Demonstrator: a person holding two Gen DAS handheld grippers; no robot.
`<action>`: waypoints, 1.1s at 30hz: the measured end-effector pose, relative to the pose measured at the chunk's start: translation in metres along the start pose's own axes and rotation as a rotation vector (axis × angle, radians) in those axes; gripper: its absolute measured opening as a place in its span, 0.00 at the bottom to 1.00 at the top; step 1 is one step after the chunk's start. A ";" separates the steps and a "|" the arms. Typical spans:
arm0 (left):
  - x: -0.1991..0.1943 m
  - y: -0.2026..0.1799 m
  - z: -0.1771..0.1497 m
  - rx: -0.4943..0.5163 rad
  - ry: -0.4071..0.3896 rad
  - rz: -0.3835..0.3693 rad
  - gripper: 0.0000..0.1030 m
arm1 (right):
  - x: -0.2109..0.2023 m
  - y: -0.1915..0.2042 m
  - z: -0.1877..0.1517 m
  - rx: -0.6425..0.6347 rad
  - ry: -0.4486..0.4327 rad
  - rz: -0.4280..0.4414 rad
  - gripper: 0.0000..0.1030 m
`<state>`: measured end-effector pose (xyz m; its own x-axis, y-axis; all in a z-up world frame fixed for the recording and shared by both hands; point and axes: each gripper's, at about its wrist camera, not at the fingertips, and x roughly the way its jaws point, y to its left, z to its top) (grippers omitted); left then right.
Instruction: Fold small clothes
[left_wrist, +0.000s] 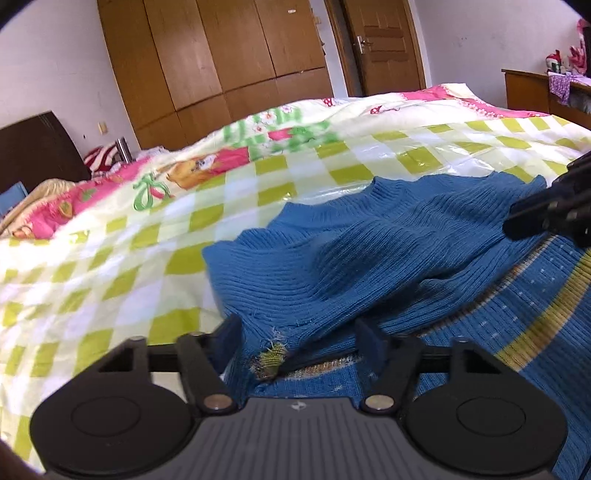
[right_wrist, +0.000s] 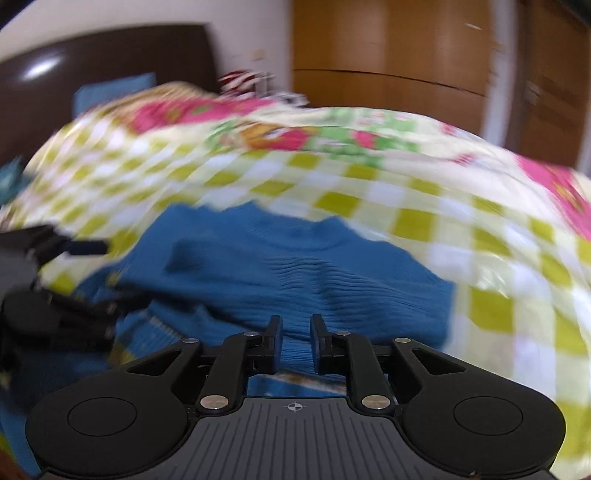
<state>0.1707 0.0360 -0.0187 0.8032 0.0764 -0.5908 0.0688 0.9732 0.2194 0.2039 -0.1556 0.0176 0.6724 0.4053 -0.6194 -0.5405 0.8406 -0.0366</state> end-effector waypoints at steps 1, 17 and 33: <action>0.002 0.000 0.001 0.007 0.006 0.004 0.64 | 0.004 0.004 0.000 -0.024 0.004 -0.002 0.16; 0.016 0.006 0.004 0.075 0.001 0.087 0.30 | 0.002 0.004 -0.010 -0.203 -0.006 -0.107 0.19; 0.019 0.018 0.000 0.052 0.022 0.062 0.29 | 0.027 -0.011 -0.039 -0.547 0.055 -0.292 0.19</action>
<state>0.1873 0.0547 -0.0261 0.7938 0.1417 -0.5914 0.0500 0.9540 0.2956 0.2082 -0.1675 -0.0291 0.8123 0.1549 -0.5623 -0.5288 0.6023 -0.5980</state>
